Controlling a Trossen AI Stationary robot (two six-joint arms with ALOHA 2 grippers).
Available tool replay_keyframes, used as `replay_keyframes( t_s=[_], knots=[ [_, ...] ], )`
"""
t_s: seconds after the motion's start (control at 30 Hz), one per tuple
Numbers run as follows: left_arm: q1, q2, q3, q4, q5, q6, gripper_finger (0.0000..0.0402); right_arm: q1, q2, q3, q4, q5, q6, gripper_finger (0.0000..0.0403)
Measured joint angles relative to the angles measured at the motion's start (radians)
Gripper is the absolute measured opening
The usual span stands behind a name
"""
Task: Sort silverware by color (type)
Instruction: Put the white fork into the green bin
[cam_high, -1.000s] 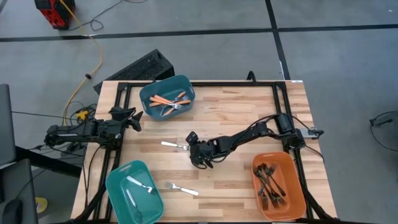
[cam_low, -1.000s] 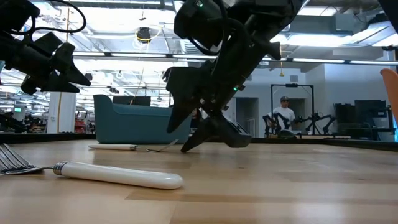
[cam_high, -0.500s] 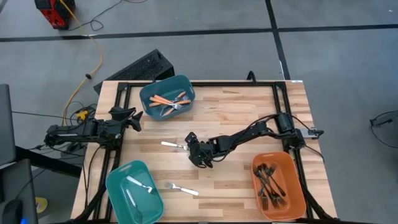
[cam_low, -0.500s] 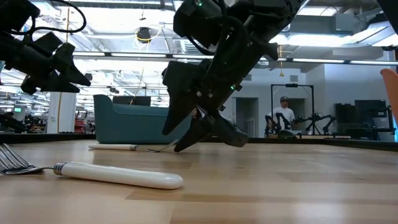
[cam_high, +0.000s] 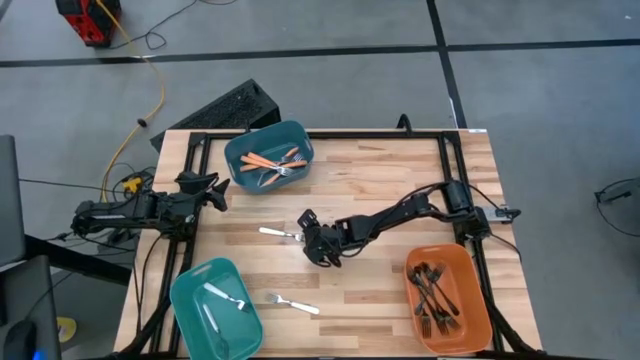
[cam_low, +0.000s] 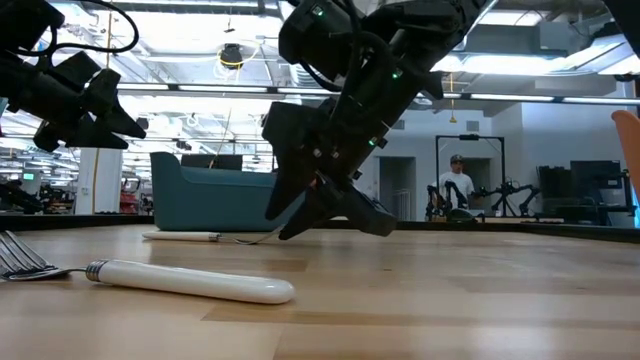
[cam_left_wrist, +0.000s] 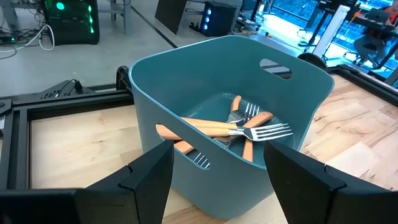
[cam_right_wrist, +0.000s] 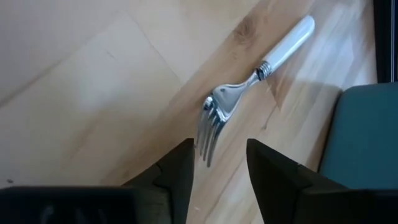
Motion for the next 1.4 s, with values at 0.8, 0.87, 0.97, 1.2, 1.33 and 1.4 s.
replay_keyframes(
  t_s=[0.8, 0.87, 0.97, 1.2, 1.33, 1.4],
  knots=[
    [0.0, 0.0, 0.0, 0.0, 0.0, 0.0, 0.0235, 0.001, 0.0, 0.0, 0.001, -0.002, 0.0, 0.0036],
    [0.0, 0.0, 0.0, 0.0, 0.0, 0.0, 0.0235, 0.001, 0.0, 0.0, 0.005, -0.002, 0.017, 0.0019],
    [0.0, 0.0, 0.0, 0.0, 0.0, 0.0, 0.0235, 0.001, 0.0, 0.0, 0.005, -0.002, 0.065, 0.0015],
    [0.0, 0.0, 0.0, 0.0, 0.0, 0.0, 0.0235, 0.001, 0.0, 0.0, 0.035, -0.002, 0.35, 0.0015],
    [0.0, 0.0, 0.0, 0.0, 0.0, 0.0, 0.0235, 0.002, 0.0, 0.0, 0.061, 0.007, 0.443, 0.0015],
    [0.0, 0.0, 0.0, 0.0, 0.001, 0.0, 0.0235, 0.004, 0.0, 0.0, 0.088, 0.013, 0.465, 0.0015]
  ],
)
